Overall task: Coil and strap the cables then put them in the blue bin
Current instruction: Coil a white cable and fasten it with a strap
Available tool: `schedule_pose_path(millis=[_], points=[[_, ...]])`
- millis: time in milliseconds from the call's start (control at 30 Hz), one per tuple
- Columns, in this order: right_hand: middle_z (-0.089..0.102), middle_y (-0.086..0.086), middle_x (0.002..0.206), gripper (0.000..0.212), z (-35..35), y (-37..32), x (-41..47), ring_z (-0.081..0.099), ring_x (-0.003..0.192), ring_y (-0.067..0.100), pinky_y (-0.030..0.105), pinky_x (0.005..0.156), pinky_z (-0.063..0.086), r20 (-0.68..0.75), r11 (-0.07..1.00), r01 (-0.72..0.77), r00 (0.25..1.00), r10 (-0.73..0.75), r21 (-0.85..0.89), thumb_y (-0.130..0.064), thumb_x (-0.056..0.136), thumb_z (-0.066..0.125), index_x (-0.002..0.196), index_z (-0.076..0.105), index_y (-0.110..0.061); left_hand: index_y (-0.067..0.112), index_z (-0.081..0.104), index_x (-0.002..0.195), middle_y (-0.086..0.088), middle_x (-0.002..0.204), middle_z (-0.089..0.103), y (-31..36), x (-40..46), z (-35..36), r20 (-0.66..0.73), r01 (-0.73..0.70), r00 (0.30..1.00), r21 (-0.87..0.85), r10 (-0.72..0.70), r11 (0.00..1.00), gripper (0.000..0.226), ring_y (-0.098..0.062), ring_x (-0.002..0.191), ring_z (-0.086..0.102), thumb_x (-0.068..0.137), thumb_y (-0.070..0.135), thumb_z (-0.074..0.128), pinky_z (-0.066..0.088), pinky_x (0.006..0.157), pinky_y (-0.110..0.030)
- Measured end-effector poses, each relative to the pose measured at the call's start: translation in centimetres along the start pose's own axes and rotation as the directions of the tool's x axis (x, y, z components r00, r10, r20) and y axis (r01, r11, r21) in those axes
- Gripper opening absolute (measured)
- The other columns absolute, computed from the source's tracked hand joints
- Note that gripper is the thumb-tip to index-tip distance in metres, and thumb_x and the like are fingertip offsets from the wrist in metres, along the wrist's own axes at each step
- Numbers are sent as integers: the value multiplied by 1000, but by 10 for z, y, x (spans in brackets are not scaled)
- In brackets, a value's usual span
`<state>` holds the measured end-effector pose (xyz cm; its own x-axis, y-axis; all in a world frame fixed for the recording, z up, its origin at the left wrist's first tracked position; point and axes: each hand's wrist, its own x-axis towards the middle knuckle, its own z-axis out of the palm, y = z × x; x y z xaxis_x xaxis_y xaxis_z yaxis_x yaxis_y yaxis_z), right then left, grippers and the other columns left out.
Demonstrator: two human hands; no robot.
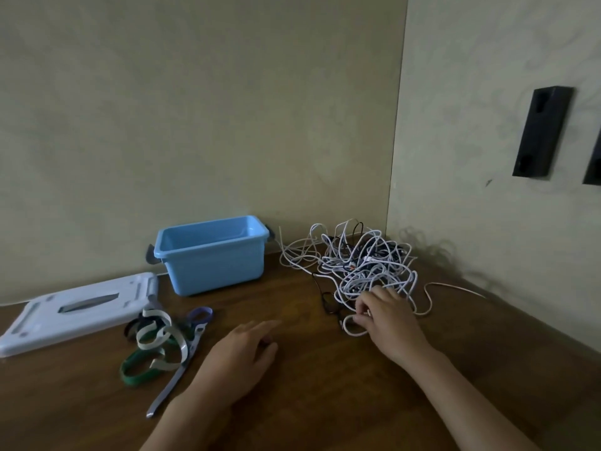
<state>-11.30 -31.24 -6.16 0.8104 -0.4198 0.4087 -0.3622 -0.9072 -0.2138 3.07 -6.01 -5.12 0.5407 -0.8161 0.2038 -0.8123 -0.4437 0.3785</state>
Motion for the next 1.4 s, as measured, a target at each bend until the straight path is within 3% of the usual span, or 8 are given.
schedule_pose_path(millis=[233, 433, 667, 833, 933, 1133, 1267, 1400], points=[[68, -17, 84, 7, -37, -52, 8, 65, 80, -7, 10, 66, 47, -68, 876, 89, 996, -65, 473, -34, 96, 66, 94, 59, -31, 47, 40, 141, 24, 115, 58, 15, -3, -11, 25, 81, 997, -272, -77, 959, 46, 3, 103, 59, 96, 50, 52, 50, 83, -17], [71, -17, 83, 13, -53, -148, 39, 67, 81, -2, 18, 74, 52, -131, 724, 288, 955, -266, 627, -31, 88, 78, 87, 65, -32, 33, 52, 129, 16, 118, 69, 24, -17, -34, -70, -19, 996, -742, -49, 670, 47, -1, 114, 63, 86, 39, 70, 53, 85, -18], [61, -15, 83, 16, -27, -202, 64, 56, 75, -1, 10, 68, 41, -127, 585, 322, 928, -349, 744, -34, 83, 82, 82, 66, -33, 13, 68, 108, 5, 96, 76, 1, -43, -67, -163, 20, 947, -831, -277, 556, 18, -14, 96, 72, 96, 23, 57, 58, 78, -24], [70, -5, 84, 10, 14, -205, 60, 63, 79, 7, 22, 76, 51, -29, 439, 191, 936, -350, 878, -28, 92, 74, 83, 70, -30, 10, 69, 98, -14, 89, 70, -31, -44, -63, -240, 34, 932, -687, -270, 726, 18, -28, 86, 67, 97, 27, 62, 54, 81, -41], [74, -3, 89, 10, 25, -206, 50, 70, 86, 14, 25, 76, 55, 25, 388, 139, 920, -391, 911, -31, 99, 64, 92, 70, -32, 6, 63, 94, -16, 77, 66, -41, -46, -58, -239, 18, 922, -758, -304, 652, 19, -18, 69, 64, 100, 23, 58, 49, 63, -24], [75, -8, 83, 56, 6, -180, 52, 72, 78, 7, 36, 86, 55, 197, 601, 53, 919, -341, 797, -77, 88, 32, 103, 67, -36, -5, 52, 100, -22, 76, 66, -43, -48, -61, -286, -35, 885, -829, -368, 558, 19, -23, 52, 57, 106, 4, 37, 47, 47, -25], [74, -15, 79, 32, -7, -167, 52, 67, 81, -2, 39, 93, 52, 303, 788, 139, 872, -384, 599, -64, 94, 49, 95, 67, -38, -1, 52, 99, -16, 68, 60, -46, -49, -67, -341, -58, 819, -848, -460, 527, 20, -23, 49, 49, 107, 9, 36, 41, 44, -29], [63, -30, 70, 27, -13, -167, 49, 60, 69, -7, 29, 66, 47, 297, 834, 183, 877, -378, 521, -55, 100, 48, 88, 67, -40, 9, 54, 90, -8, 62, 41, -51, -51, -72, -303, -58, 789, -903, -534, 426, 20, -17, 49, 37, 106, 15, 43, 32, 43, -25]])
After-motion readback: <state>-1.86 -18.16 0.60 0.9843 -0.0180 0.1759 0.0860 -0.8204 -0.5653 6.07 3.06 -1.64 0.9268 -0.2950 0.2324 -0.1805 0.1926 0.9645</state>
